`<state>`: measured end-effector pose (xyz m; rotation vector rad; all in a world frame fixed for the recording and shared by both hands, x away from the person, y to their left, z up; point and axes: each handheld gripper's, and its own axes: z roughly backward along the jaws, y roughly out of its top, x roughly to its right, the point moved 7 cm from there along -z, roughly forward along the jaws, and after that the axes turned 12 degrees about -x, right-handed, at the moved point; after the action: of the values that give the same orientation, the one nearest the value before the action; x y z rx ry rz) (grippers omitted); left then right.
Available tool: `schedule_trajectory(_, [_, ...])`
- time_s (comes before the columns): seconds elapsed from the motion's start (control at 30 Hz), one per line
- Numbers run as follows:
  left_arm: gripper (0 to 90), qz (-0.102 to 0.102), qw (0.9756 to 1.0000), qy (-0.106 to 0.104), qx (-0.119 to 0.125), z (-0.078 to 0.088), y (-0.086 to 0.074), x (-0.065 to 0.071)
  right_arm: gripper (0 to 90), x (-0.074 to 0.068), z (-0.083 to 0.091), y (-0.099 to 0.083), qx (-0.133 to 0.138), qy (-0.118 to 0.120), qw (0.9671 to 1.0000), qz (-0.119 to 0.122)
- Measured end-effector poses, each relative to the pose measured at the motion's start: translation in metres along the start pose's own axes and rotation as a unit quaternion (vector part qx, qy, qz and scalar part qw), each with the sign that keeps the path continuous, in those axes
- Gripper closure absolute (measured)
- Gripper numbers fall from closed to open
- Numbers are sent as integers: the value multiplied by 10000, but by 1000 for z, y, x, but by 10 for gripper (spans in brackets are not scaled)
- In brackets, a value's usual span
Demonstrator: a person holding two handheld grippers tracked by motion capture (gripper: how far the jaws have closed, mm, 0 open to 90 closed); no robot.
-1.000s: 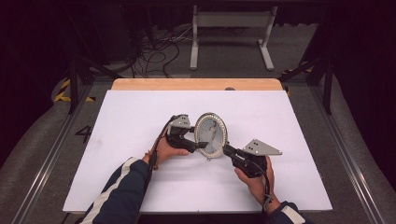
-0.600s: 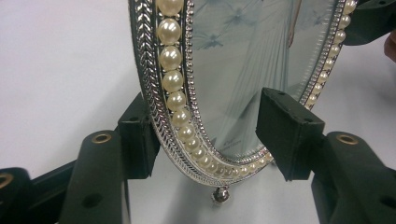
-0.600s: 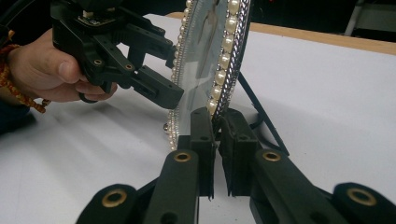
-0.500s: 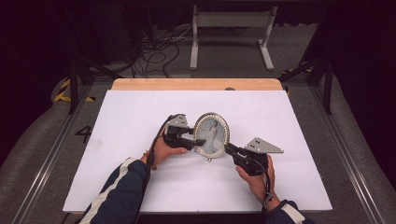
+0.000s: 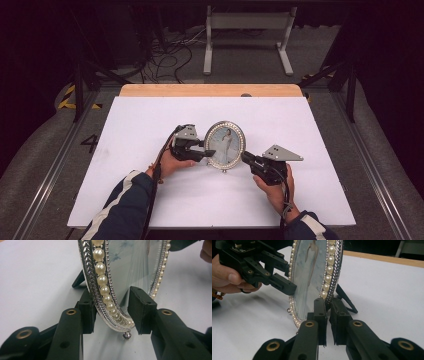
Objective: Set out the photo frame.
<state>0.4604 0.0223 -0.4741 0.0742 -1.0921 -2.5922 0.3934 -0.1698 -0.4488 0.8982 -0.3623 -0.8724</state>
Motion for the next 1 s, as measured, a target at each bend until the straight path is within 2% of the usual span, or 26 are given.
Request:
schedule_trajectory(0.2, [605,-24,10000,46,-77,2,-3,2,838,1,-2,1,0,42,10000,-31])
schedule_trajectory(0.43, [582,-134,9995,190,-224,4,-5,4,838,1,-4,4,24,29,10000,-38])
schedule_trajectory(0.63, [516,-68,9995,291,-35,4,1,5,847,0,-4,4,26,-20,10000,4])
schedule_trajectory(0.8, [505,23,9987,389,319,12,6,2,854,-2,-4,6,45,-28,10000,56])
schedule_trajectory(0.87, [519,42,9983,410,403,14,7,1,856,-3,-4,6,50,-27,10000,63])
schedule_trajectory(1.0, [593,80,9984,391,406,16,5,0,858,-3,-3,6,43,-35,10000,53])
